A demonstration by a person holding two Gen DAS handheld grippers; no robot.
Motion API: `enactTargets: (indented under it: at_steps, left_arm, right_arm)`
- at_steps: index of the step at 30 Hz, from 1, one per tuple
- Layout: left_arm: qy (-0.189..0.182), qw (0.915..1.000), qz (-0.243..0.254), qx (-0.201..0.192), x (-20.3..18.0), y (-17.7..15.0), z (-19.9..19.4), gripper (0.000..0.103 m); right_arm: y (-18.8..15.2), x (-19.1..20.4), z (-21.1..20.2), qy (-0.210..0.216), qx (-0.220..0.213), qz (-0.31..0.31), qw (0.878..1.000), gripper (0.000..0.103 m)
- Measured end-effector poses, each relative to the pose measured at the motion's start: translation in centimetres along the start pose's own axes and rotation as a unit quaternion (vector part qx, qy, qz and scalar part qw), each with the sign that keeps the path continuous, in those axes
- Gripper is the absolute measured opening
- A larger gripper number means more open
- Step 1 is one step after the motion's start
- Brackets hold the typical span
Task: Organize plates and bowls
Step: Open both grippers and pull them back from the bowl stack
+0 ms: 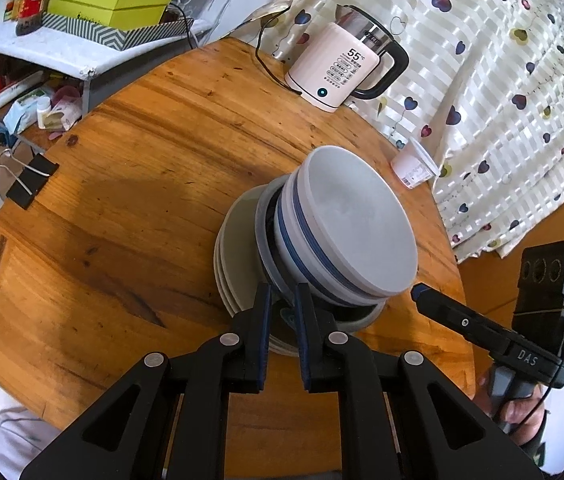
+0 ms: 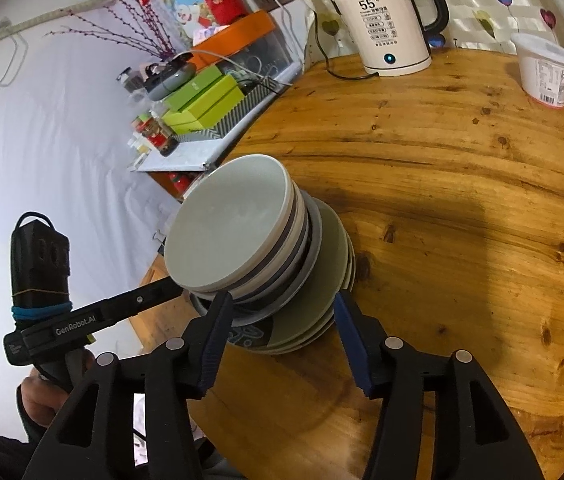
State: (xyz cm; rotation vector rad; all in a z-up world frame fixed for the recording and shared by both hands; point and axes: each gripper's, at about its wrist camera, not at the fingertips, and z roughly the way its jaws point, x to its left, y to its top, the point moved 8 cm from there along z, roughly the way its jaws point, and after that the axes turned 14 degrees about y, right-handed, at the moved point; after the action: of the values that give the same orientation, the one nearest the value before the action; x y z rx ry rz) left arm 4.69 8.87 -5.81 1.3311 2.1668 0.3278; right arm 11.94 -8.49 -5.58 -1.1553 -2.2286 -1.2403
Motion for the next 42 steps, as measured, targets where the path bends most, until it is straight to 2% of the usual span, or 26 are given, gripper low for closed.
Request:
enactTargets:
  at_steps: [8, 10, 11, 12, 14, 18, 24, 27, 33, 42]
  left_arm:
    - [0.025, 0.9986, 0.037, -0.027, -1.2, -0.4, -1.0, 0.014]
    - [0.032, 0.9977, 0.050, -0.034, -1.6, -0.6, -1.3, 0.024]
    - [0.033, 0.9973, 0.055, -0.037, -1.7, -0.7, -1.3, 0.032]
    - [0.033, 0.9967, 0.061, -0.041, -2.0, -0.8, -1.5, 0.036]
    - [0.036, 0.9958, 0.071, -0.045, -2.3, -1.0, -1.6, 0.037]
    - [0.046, 0.9941, 0.083, -0.054, -2.8, -1.2, -1.8, 0.048]
    - [0.065, 0.9911, 0.095, -0.067, -2.9, -1.3, -1.9, 0.051]
    - [0.075, 0.9897, 0.100, -0.071, -3.0, -1.4, -1.9, 0.055]
    - [0.099, 0.9844, 0.115, -0.089, -3.4, -1.3, -1.9, 0.055]
    - [0.124, 0.9786, 0.138, -0.088, -3.8, -1.8, -0.8, 0.055]
  right_arm:
    - [-0.5, 0.8, -0.5, -0.019, -0.005, -0.019, 1.000, 0.062]
    - [-0.6, 1.1, -0.6, -0.025, -0.007, -0.025, 0.999, 0.068]
    - [-0.6, 1.2, -0.7, -0.027, -0.008, -0.028, 0.999, 0.069]
    - [-0.6, 1.3, -0.7, -0.030, -0.008, -0.031, 0.999, 0.070]
    - [-0.8, 1.6, -0.9, -0.035, -0.009, -0.038, 0.999, 0.072]
    - [-1.0, 2.1, -1.1, -0.045, -0.009, -0.051, 0.998, 0.072]
    - [-1.2, 2.6, -1.2, -0.056, -0.008, -0.065, 0.996, 0.081]
    - [-1.4, 2.8, -1.2, -0.062, -0.007, -0.071, 0.995, 0.082]
    - [-1.5, 3.0, -1.1, -0.077, -0.007, -0.086, 0.993, 0.082]
    - [-1.9, 3.0, -0.2, -0.092, 0.004, -0.106, 0.990, 0.083]
